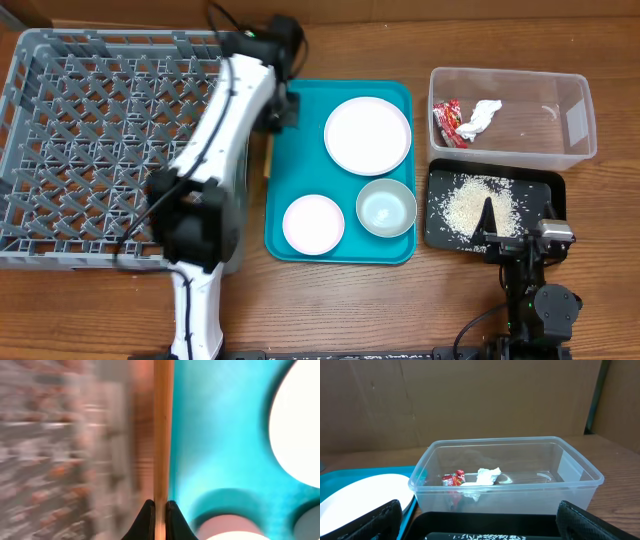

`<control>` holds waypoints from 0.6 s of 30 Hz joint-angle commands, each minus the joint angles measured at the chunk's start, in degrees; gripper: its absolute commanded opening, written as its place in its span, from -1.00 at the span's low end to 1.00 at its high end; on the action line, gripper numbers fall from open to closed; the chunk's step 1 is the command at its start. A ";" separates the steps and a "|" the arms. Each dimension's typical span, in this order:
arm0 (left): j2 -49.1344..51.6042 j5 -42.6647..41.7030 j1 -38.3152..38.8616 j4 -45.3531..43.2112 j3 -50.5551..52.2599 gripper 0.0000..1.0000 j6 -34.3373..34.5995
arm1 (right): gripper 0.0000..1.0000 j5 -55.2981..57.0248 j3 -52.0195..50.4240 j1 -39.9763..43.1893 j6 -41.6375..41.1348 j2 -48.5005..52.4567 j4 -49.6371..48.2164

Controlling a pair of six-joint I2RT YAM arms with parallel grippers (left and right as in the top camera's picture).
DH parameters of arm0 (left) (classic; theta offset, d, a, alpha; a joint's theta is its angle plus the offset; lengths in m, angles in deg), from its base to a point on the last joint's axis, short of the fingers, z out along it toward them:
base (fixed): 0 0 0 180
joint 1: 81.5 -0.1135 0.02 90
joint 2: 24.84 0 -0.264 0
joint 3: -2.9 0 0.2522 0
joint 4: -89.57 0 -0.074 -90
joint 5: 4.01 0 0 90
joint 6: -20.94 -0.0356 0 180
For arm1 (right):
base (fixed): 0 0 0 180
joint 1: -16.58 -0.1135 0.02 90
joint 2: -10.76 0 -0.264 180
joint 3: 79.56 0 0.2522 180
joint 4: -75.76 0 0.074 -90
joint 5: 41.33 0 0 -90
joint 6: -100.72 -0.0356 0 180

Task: Sort waste into correct bins and load items into the dishwasher
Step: 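Carry the chopsticks left and drop them into the dish rack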

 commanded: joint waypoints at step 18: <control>-5.46 4.87 -9.31 -7.93 13.31 -0.18 -3.15 | 1.00 0.13 -0.61 0.13 0.04 -0.68 -0.44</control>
